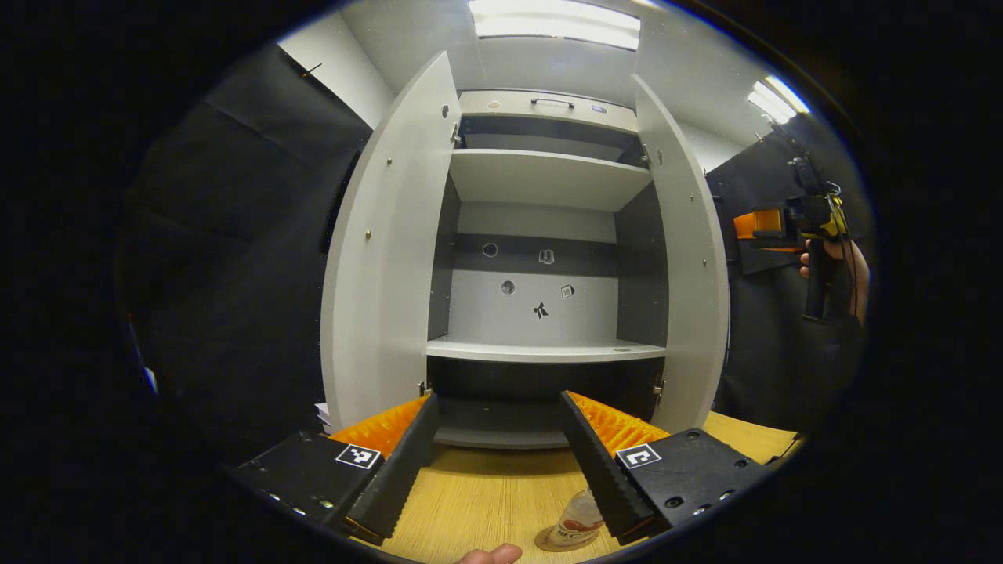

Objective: Grasp the bottle in the cabinet with the left hand and place it on the coaster, then close the right door with the right hand and the left door with the left hand.

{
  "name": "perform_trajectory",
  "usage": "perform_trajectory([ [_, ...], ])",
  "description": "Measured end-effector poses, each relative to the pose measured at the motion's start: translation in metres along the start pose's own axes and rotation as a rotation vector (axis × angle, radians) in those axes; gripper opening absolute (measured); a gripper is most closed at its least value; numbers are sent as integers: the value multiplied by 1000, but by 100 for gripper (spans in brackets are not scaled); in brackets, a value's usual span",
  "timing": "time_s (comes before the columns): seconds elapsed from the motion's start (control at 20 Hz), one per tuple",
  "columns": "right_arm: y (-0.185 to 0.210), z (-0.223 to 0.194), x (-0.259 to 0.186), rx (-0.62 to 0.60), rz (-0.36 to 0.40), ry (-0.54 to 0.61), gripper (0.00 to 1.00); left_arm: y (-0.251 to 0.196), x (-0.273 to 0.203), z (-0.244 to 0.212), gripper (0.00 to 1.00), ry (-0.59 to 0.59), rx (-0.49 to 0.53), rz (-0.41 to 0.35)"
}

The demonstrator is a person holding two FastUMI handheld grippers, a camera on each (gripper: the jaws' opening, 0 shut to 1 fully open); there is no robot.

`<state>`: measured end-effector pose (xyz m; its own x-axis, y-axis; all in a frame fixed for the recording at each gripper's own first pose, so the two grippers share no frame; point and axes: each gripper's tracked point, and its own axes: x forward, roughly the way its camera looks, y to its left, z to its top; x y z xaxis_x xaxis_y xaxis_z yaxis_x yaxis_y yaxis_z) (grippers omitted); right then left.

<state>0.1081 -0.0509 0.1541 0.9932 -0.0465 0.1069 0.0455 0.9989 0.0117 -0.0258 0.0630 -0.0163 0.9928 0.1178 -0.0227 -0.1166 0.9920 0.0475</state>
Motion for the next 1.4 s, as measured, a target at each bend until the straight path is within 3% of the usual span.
perform_trajectory([
  [0.25,35,-9,18,18,103,22,83,-2,-3,-5,93,22,-18,1],
  [0.4,35,-12,9,-17,97,4,83,-3,-4,-5,94,23,-21,8],
  [0.55,32,-42,-10,-62,85,61,83,-9,-4,-4,94,19,-26,-6],
  [0.7,39,-71,-38,-26,115,88,83,-18,-3,-4,93,19,-32,-30],
  [1.0,33,-117,-93,35,68,77,83,-18,-2,6,94,26,-52,-36],
  [1.2,25,-146,-103,21,65,149,83,16,-5,53,94,-67,-103,34],
  [1.3,26,-152,-102,28,75,161,83,48,-8,79,97,-111,-86,108],
  [1.35,28,-154,-101,28,82,166,83,66,-10,91,89,-132,-73,155],
  [1.4,28,-156,-99,25,89,172,83,89,-12,100,96,-155,-65,209],
])
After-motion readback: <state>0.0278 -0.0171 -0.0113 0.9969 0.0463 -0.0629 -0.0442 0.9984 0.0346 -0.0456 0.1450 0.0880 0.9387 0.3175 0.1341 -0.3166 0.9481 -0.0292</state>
